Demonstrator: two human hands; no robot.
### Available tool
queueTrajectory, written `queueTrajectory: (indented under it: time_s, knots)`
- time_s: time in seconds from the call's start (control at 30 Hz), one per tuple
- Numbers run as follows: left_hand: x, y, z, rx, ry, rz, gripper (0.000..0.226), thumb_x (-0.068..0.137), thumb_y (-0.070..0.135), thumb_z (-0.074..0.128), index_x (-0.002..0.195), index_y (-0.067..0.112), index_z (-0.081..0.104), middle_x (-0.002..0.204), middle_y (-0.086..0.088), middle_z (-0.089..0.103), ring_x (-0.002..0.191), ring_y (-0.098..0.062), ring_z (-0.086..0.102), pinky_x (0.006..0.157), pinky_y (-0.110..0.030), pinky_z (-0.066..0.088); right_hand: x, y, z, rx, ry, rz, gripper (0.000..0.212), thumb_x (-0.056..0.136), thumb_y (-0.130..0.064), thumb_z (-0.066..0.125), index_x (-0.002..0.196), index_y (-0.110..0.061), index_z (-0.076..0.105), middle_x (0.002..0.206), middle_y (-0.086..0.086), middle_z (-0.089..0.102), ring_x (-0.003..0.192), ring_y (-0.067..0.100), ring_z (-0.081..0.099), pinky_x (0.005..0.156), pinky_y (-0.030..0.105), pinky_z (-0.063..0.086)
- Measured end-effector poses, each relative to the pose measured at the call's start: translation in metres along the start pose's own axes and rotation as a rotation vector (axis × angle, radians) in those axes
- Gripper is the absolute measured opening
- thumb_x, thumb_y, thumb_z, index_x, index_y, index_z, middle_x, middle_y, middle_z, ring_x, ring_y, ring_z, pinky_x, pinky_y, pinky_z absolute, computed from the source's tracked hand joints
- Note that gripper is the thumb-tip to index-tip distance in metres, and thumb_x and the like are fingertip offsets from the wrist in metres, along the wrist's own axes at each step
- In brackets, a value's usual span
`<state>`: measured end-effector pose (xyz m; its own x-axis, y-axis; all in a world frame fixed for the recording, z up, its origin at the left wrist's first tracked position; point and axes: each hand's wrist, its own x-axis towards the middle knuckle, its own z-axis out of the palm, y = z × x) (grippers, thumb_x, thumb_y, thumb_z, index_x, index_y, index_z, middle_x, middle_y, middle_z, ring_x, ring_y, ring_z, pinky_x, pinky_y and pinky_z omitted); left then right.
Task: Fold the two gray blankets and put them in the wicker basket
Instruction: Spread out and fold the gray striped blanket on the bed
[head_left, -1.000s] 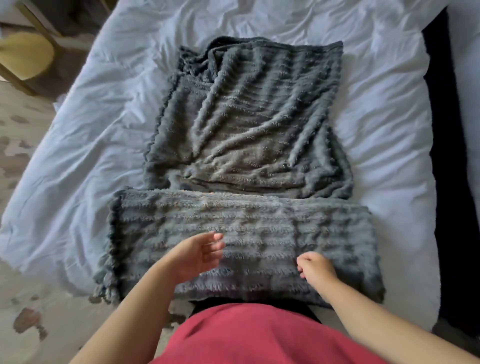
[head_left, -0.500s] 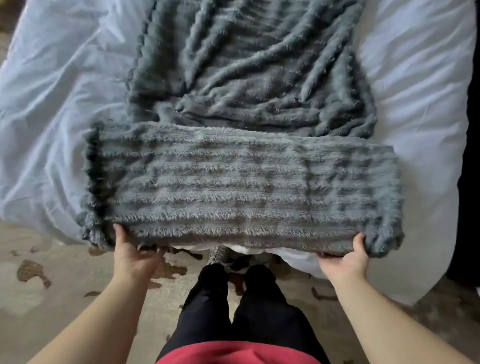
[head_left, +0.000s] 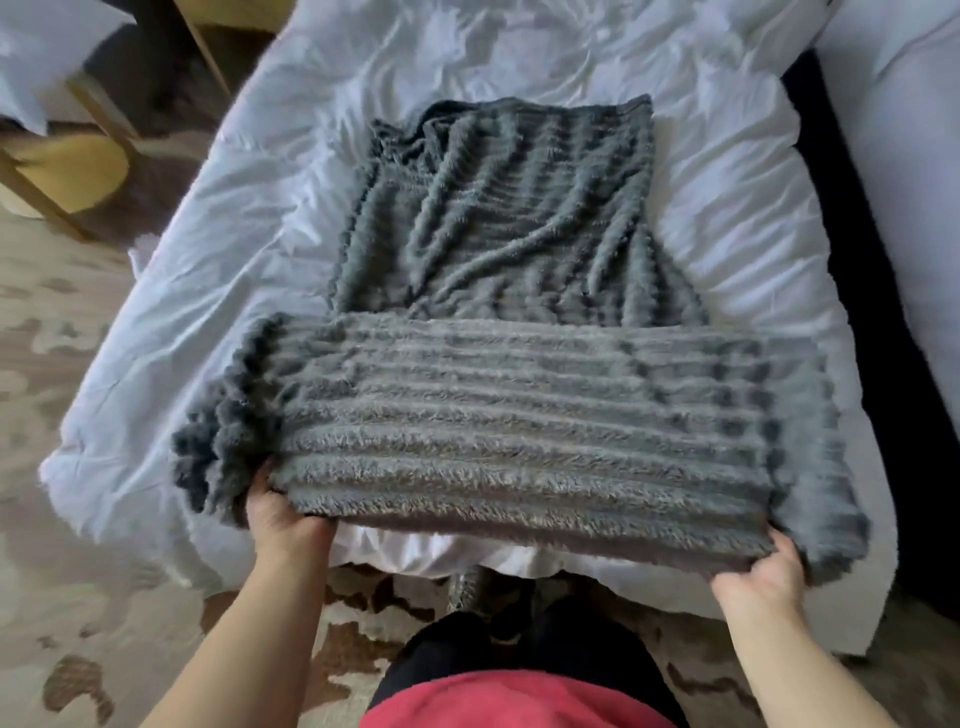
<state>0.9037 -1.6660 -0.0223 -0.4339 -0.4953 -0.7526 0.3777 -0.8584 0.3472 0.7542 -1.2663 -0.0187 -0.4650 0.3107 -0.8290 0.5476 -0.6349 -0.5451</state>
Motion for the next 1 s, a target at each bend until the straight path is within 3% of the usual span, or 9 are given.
queueTrajectory:
  time_s: [0.17, 0.23, 0.33, 0.4, 0.53, 0.63, 0.77, 0.87, 1.0]
  knots:
    - [-0.030, 0.004, -0.029, -0.041, 0.056, 0.021, 0.037, 0.088, 0.030, 0.053, 0.118, 0.011, 0.064, 0.119, -0.016, 0.066, 0.113, -0.034, 0.059, 0.104, -0.053, 0.039, -0.024, 0.018, -0.025, 0.099, 0.060, 0.068, 0.032, 0.094, -0.018, 0.051, 0.125, -0.021, 0.057, 0.140, 0.014, 0.051, 0.129, 0.030, 0.048, 0.107, 0.048, 0.037]
    - [-0.042, 0.003, -0.044, -0.037, 0.118, 0.012, 0.039, 0.089, 0.035, 0.053, 0.118, 0.012, 0.064, 0.121, -0.015, 0.064, 0.116, -0.034, 0.057, 0.108, -0.052, 0.036, -0.029, 0.019, -0.037, 0.043, 0.055, 0.068, 0.019, 0.095, -0.027, 0.047, 0.105, -0.023, 0.063, 0.138, 0.004, 0.054, 0.128, 0.025, 0.050, 0.109, 0.043, 0.036]
    - [-0.063, -0.002, -0.060, -0.014, 0.143, 0.009, 0.042, 0.090, 0.035, 0.050, 0.125, 0.014, 0.061, 0.126, -0.015, 0.061, 0.121, -0.036, 0.053, 0.108, -0.054, 0.034, -0.038, 0.015, -0.053, 0.028, 0.061, 0.087, 0.018, 0.095, -0.028, 0.047, 0.081, -0.023, 0.057, 0.137, 0.002, 0.054, 0.128, 0.023, 0.049, 0.108, 0.038, 0.036]
    - [-0.079, -0.008, -0.068, -0.003, 0.125, 0.014, 0.041, 0.090, 0.036, 0.051, 0.123, 0.014, 0.062, 0.122, -0.015, 0.063, 0.117, -0.037, 0.054, 0.106, -0.055, 0.035, -0.042, 0.008, -0.067, 0.042, 0.069, 0.092, 0.016, 0.094, -0.027, 0.049, 0.081, -0.025, 0.057, 0.135, 0.001, 0.055, 0.126, 0.022, 0.050, 0.105, 0.036, 0.037]
    - [-0.109, -0.020, -0.080, 0.028, 0.147, 0.015, 0.036, 0.086, 0.037, 0.058, 0.113, 0.015, 0.066, 0.112, -0.013, 0.067, 0.110, -0.035, 0.057, 0.098, -0.053, 0.041, -0.043, -0.003, -0.098, 0.067, -0.020, 0.055, 0.018, 0.091, -0.029, 0.053, 0.103, -0.028, 0.066, 0.130, -0.002, 0.060, 0.118, 0.020, 0.055, 0.103, 0.037, 0.040]
    - [-0.123, -0.029, -0.092, 0.018, 0.131, 0.011, 0.039, 0.087, 0.038, 0.057, 0.116, 0.014, 0.064, 0.115, -0.015, 0.064, 0.110, -0.036, 0.056, 0.101, -0.055, 0.039, -0.045, -0.006, -0.119, 0.065, -0.063, 0.070, 0.013, 0.089, -0.030, 0.053, 0.094, -0.027, 0.065, 0.128, 0.000, 0.061, 0.109, 0.021, 0.057, 0.101, 0.040, 0.041]
    - [-0.139, -0.035, -0.111, 0.035, 0.155, -0.014, 0.030, 0.087, 0.037, 0.056, 0.100, 0.012, 0.066, 0.103, -0.016, 0.066, 0.095, -0.037, 0.059, 0.090, -0.055, 0.043, -0.049, -0.001, -0.145, 0.111, -0.029, 0.124, 0.012, 0.090, -0.028, 0.052, 0.090, -0.026, 0.063, 0.127, 0.000, 0.061, 0.112, 0.022, 0.057, 0.102, 0.039, 0.042]
    - [-0.148, -0.035, -0.116, 0.038, 0.186, -0.030, 0.030, 0.085, 0.035, 0.058, 0.102, 0.012, 0.066, 0.104, -0.016, 0.066, 0.098, -0.037, 0.059, 0.097, -0.056, 0.040, -0.052, 0.006, -0.154, 0.116, 0.036, 0.145, 0.012, 0.090, -0.027, 0.053, 0.084, -0.023, 0.062, 0.126, -0.002, 0.061, 0.113, 0.019, 0.057, 0.101, 0.035, 0.041]
    - [-0.150, -0.030, -0.101, 0.083, 0.207, -0.013, 0.026, 0.085, 0.036, 0.060, 0.092, 0.014, 0.070, 0.084, -0.013, 0.074, 0.089, -0.033, 0.063, 0.091, -0.051, 0.045, -0.056, 0.005, -0.139, 0.116, 0.091, 0.157, 0.009, 0.089, -0.028, 0.055, 0.084, -0.022, 0.061, 0.128, -0.001, 0.061, 0.116, 0.020, 0.057, 0.103, 0.034, 0.040]
